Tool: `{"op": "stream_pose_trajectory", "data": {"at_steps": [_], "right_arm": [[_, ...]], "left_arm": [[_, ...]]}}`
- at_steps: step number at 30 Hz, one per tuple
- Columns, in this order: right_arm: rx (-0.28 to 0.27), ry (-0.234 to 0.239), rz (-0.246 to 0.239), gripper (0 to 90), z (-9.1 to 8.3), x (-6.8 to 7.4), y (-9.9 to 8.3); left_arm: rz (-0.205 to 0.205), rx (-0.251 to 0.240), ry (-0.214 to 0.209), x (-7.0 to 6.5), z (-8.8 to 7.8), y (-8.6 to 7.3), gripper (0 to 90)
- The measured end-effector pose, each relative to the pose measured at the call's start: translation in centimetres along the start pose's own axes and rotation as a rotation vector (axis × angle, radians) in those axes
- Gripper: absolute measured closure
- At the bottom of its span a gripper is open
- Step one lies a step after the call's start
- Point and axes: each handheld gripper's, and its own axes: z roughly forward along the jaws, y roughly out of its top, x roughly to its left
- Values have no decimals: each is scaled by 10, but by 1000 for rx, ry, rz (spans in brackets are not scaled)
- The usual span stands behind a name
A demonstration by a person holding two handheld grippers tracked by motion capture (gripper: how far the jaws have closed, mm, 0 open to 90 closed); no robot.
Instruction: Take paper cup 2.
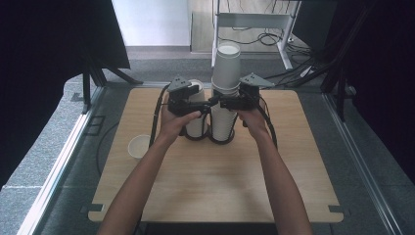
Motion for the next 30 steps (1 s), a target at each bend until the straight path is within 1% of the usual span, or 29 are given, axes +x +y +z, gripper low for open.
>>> {"op": "stream_pose_trajectory", "data": {"at_steps": [2,8,15,18,20,24,27,30], "right_arm": [[0,0,0,34,0,0,0],[-1,0,0,34,0,0,0],[0,0,-1,34,0,0,0],[2,-1,-5,34,0,0,0],[3,0,-10,34,0,-1,0],[5,0,-6,34,0,0,0],[8,0,-6,34,0,0,0],[5,1,-12,33,0,-1,0]], "left_arm": [[-2,2,-9,3,1,4,146],[-35,6,-27,8,5,15,145],[-18,18,-27,8,14,24,141],[-10,11,-28,7,17,27,118],[-7,17,-31,6,19,29,102],[-7,22,-43,6,26,36,82],[8,38,-43,4,34,40,57],[21,42,-36,2,41,44,46]]}}
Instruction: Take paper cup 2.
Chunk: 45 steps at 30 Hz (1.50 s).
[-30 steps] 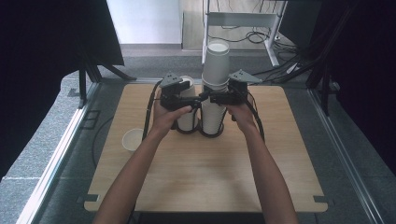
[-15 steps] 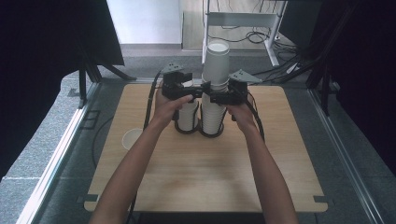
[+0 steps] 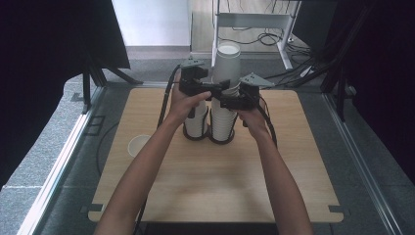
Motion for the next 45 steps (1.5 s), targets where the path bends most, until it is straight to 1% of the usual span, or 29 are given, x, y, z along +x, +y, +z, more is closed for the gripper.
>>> {"op": "stream_pose_trajectory", "data": {"at_steps": [4,6,7,9,10,13,14,16,22,38,42,44,45], "right_arm": [[-2,1,-2,33,0,0,0],[0,0,5,33,0,1,0],[1,2,5,33,0,0,0],[2,1,6,33,0,1,0],[3,2,8,33,0,1,0],[3,0,9,33,0,1,0],[3,1,9,34,0,1,0],[3,1,9,34,0,1,0],[0,-1,9,34,0,1,0],[-7,-3,22,34,1,-1,-1],[-7,-4,13,35,0,-1,-1],[-6,-1,12,36,0,-1,-1],[-11,0,4,36,0,-1,-2]], "left_arm": [[-1,22,12,1,11,5,43],[-2,34,19,0,19,6,44],[-4,34,21,-1,22,6,45],[8,48,29,-2,27,6,44],[23,59,33,-2,29,6,44],[33,76,53,-3,37,4,41],[26,77,54,-3,39,4,41],[17,70,52,-3,40,4,41],[32,73,45,-2,40,4,68],[38,66,43,-1,43,5,74],[42,66,43,-1,42,5,74],[44,57,34,0,40,7,77],[41,45,30,0,39,8,82]]}}
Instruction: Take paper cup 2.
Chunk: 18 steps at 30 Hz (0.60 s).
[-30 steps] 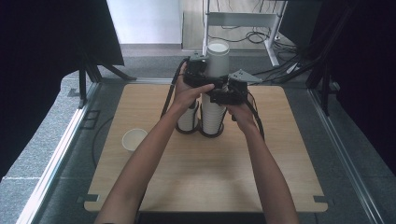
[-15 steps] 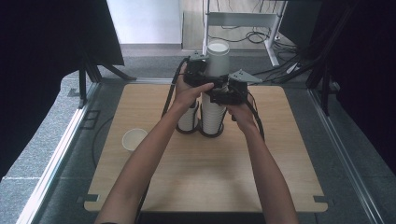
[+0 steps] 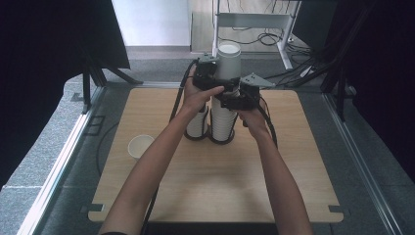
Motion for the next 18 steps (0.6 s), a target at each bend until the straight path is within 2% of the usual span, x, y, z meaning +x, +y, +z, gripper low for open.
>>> {"op": "stream_pose_trajectory", "data": {"at_steps": [2,3,5,10,15,18], "right_arm": [[0,3,2,35,0,1,0],[-6,4,-9,35,0,1,0],[-6,4,-9,35,0,1,0],[-2,5,-5,35,0,1,0],[-4,4,-9,35,0,1,0],[0,5,1,35,0,1,0]], "left_arm": [[-11,-31,-15,0,-5,5,89],[-8,-26,-20,-1,-6,7,89],[-1,-29,-14,-2,-8,10,89],[-16,-60,-11,-1,-13,16,89],[-51,-128,-22,-3,-18,23,90],[-43,-153,-21,-4,-22,28,91]]}}
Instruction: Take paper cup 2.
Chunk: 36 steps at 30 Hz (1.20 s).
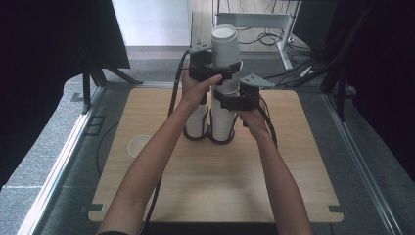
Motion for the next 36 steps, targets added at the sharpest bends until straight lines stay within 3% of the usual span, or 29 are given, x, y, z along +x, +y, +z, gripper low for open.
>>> {"op": "stream_pose_trajectory", "data": {"at_steps": [9,17,36], "right_arm": [[9,4,7,35,0,0,0],[8,2,8,35,0,0,0],[10,-2,-6,34,0,1,1]], "left_arm": [[47,-74,5,-8,-25,21,92],[48,-106,-7,-9,-45,26,92],[108,-75,-60,-22,-98,-4,90]]}}
